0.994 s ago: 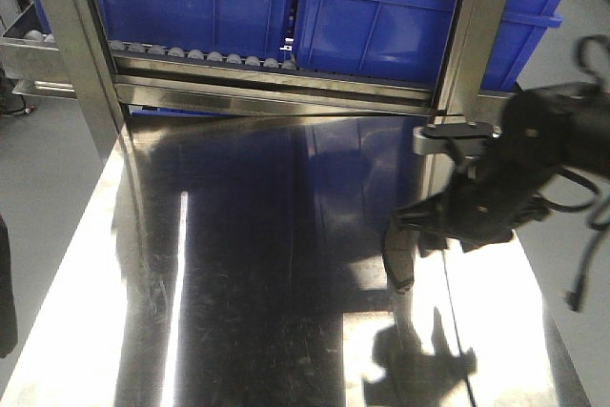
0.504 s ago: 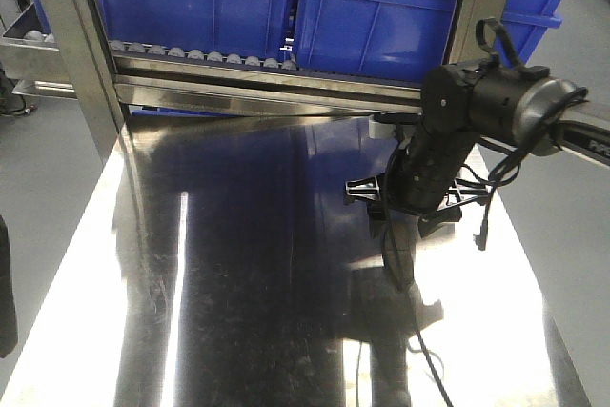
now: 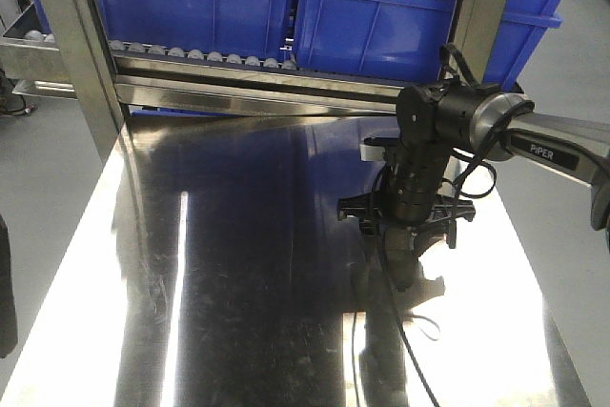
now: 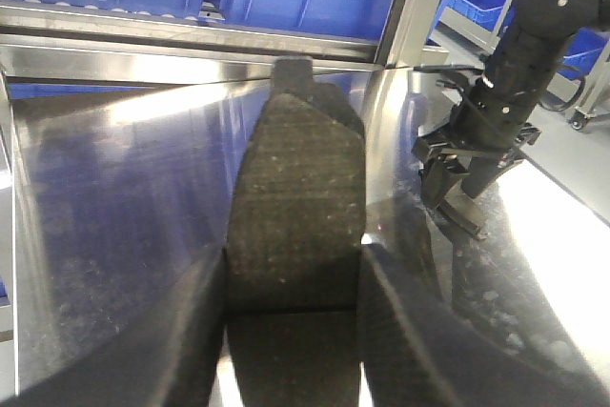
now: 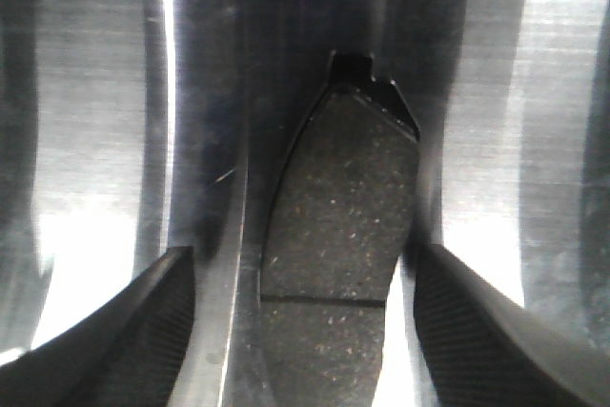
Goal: Move and align brake pads A on conveyor
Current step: 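Lower the right gripper onto the other brake pad and grasp it, then lift the right gripper with its brake pad off the table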
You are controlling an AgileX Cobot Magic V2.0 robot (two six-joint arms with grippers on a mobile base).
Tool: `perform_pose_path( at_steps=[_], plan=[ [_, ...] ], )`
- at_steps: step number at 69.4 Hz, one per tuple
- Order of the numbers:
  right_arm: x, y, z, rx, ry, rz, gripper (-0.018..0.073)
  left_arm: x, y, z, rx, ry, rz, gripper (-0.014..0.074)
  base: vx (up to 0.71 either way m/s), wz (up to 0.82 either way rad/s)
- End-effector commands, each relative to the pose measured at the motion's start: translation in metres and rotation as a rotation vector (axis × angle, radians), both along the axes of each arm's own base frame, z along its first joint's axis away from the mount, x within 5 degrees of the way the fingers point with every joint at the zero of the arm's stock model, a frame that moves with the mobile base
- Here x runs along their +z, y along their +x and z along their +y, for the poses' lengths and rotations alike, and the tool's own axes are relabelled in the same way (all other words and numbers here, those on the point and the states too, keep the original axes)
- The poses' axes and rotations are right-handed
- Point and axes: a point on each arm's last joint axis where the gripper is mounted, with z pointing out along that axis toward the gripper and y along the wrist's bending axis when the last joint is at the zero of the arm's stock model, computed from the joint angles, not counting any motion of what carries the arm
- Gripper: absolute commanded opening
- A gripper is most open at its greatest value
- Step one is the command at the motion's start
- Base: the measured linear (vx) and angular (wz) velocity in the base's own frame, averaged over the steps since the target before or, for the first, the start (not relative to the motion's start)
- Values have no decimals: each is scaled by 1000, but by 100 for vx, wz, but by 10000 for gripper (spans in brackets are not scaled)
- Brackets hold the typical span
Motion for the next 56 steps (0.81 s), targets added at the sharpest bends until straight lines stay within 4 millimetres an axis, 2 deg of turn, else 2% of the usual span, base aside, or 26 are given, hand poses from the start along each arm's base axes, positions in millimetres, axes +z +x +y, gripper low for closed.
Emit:
perform_pose_path(
  at_steps=[1,12,28,56],
  plan=[
    [29,2,0,2,16,-75,452,18,1,-2,-20,-53,-106,-6,0,0],
    [26,1,-1,4,10,-56,317,18,1,-2,-20,-53,-106,-6,0,0],
    [25,2,-2,12,2,-61,-11,18,1,-2,-20,-53,-106,-6,0,0],
    [29,-4,-6,115,-34,-24,-4,18,1,-2,-20,-53,-106,-6,0,0]
  ],
)
